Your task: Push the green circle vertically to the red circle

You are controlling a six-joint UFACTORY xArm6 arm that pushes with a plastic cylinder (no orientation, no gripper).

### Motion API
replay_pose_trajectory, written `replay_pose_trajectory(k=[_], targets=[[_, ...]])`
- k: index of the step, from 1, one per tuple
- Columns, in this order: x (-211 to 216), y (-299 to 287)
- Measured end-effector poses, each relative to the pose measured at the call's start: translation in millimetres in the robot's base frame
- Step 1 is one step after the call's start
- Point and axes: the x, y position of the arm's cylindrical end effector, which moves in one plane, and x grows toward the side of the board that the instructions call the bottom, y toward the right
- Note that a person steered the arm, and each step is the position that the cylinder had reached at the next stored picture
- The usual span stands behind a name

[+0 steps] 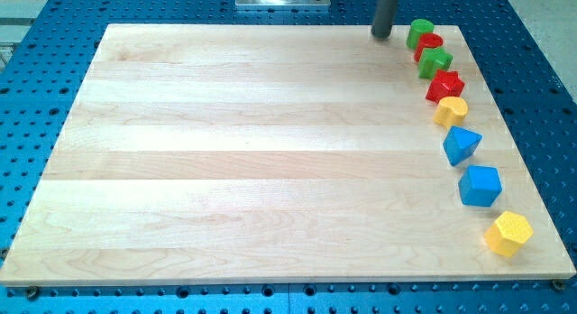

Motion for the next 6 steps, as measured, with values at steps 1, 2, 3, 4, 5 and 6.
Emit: replay_pose_trajectory(k=[1, 2, 3, 4, 5, 6], targets=[[-2.3, 20.0], [9.5, 70.6], [24.2, 108.9], [36.4, 127.9], [56.1, 136.8], [65.1, 74.2]])
